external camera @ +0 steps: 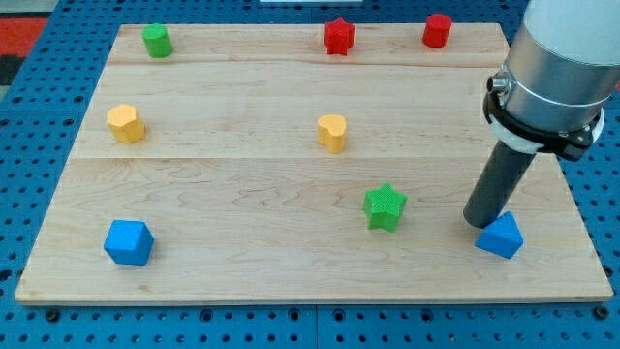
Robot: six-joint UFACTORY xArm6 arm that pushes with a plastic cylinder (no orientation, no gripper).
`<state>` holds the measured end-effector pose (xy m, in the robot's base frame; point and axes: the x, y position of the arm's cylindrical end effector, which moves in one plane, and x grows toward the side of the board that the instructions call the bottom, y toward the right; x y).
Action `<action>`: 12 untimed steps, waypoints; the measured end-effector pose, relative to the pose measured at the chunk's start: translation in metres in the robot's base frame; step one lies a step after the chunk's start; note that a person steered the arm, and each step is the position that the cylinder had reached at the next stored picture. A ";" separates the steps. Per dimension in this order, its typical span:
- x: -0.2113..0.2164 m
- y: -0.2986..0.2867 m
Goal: Push the blue cube up and right
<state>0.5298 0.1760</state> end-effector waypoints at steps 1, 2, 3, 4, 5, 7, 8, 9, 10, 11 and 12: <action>0.000 -0.005; -0.003 -0.026; -0.004 -0.032; -0.004 -0.033; 0.008 -0.041; 0.037 -0.105; 0.040 -0.180; 0.051 -0.247; 0.058 -0.301; 0.047 -0.351; 0.049 -0.404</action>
<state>0.5787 -0.2281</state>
